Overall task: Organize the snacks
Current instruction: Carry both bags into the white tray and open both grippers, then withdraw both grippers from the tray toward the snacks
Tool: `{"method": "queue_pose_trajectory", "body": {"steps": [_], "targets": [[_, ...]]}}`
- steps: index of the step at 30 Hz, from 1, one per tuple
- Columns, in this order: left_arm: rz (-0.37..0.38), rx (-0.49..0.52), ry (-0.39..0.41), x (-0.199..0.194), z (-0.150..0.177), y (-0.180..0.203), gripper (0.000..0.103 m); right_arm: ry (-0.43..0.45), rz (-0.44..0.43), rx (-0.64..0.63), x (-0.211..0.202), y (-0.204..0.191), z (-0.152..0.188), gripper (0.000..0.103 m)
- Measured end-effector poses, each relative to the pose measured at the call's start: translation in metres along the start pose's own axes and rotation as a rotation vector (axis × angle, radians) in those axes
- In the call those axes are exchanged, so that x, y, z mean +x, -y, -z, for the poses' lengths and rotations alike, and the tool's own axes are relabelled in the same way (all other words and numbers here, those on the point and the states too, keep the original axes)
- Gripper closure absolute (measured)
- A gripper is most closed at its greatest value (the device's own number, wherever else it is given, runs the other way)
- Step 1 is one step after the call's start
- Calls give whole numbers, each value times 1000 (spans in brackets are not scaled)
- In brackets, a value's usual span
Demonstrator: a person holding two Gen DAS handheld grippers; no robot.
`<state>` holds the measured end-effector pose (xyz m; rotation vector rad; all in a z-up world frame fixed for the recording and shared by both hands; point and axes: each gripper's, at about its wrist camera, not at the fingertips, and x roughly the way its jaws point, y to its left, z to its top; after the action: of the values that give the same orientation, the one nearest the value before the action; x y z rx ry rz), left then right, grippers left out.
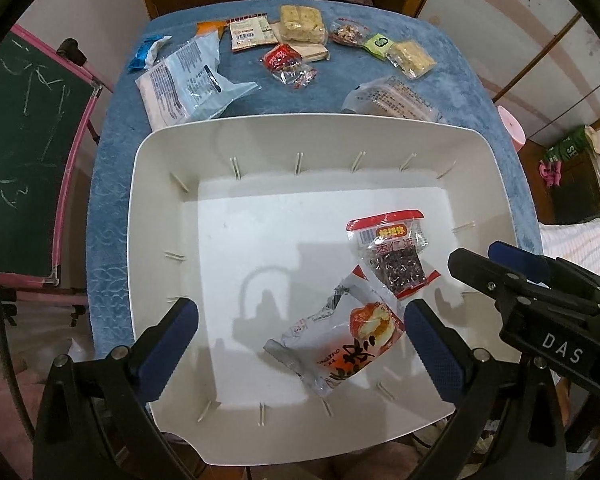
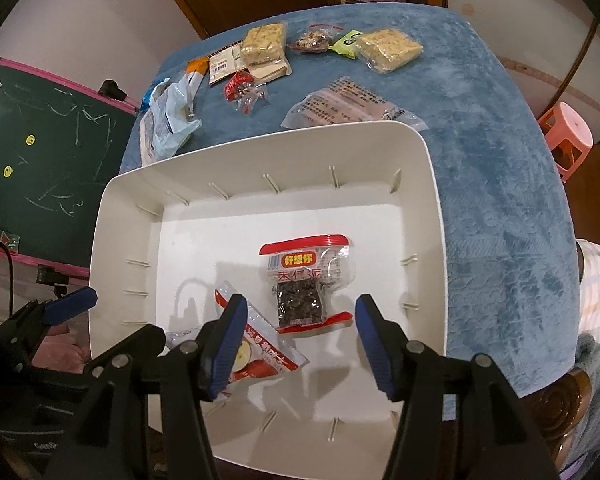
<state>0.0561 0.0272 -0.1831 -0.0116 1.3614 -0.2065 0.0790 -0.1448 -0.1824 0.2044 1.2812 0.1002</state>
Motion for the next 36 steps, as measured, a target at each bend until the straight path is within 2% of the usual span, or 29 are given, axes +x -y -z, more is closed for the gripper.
{"method": "queue_pose_trajectory", "body": {"steps": [10, 15, 20, 22, 24, 27, 33, 36], "targets": [[-25, 16, 37, -18, -6, 7, 1, 26, -36, -12, -14, 4, -8, 46], [-25, 17, 39, -27, -14, 7, 1, 69, -46, -36, -27, 6, -22, 46], [-40, 0, 80, -40, -26, 4, 1, 107, -60, -54, -41, 10, -41, 45], [-43, -10, 102, -47, -35, 1, 1, 130, -53, -63, -48, 12, -51, 33], [-50, -17, 136, -58, -46, -1, 1, 175, -36, -71, -59, 14, -61, 28], [-69, -22, 191, -74, -61, -5, 1, 223, -21, -99, -72, 16, -79, 26], [-83, -49, 273, -100, -100, -17, 1, 259, -29, -144, -85, 23, -124, 26], [-71, -76, 279, -103, -123, -28, 1, 271, -37, -179, -86, 23, -143, 19]]}}
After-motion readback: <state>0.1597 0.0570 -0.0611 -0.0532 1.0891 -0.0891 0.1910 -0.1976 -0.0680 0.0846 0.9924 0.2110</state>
